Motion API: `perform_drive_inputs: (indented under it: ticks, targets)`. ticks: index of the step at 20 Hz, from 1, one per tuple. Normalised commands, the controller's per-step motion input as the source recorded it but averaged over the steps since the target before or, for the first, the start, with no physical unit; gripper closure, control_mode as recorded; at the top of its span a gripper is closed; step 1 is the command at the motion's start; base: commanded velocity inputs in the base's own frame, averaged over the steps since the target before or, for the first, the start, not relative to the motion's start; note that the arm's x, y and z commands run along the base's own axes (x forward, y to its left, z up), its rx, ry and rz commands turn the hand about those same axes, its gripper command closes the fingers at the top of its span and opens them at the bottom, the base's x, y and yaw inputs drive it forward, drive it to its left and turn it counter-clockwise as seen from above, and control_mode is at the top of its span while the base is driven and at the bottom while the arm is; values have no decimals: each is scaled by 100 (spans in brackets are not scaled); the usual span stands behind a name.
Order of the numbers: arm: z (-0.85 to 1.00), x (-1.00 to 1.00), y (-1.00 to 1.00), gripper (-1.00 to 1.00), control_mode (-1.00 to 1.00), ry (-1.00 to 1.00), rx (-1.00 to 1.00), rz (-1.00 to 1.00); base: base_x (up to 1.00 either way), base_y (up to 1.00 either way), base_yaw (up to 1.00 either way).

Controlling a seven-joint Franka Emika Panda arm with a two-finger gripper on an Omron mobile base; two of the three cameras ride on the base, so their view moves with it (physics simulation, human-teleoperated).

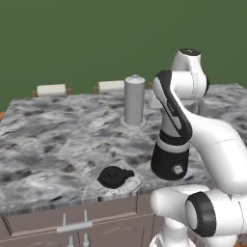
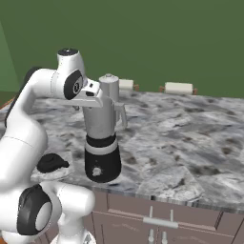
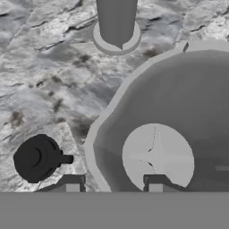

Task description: Close the lid blender by securely placing the lid on top.

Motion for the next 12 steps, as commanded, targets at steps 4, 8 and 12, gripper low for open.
perform_drive_inputs:
  ticks: [4, 8, 12]
  targets:
    - [-3, -50, 0, -100, -100, -9, 0, 0, 0, 0, 0]
    - [-4, -100, 9, -100, -100, -27, 0, 0, 0, 0, 0]
    - [0, -95, 66, -100, -100, -9, 0, 0, 0, 0, 0]
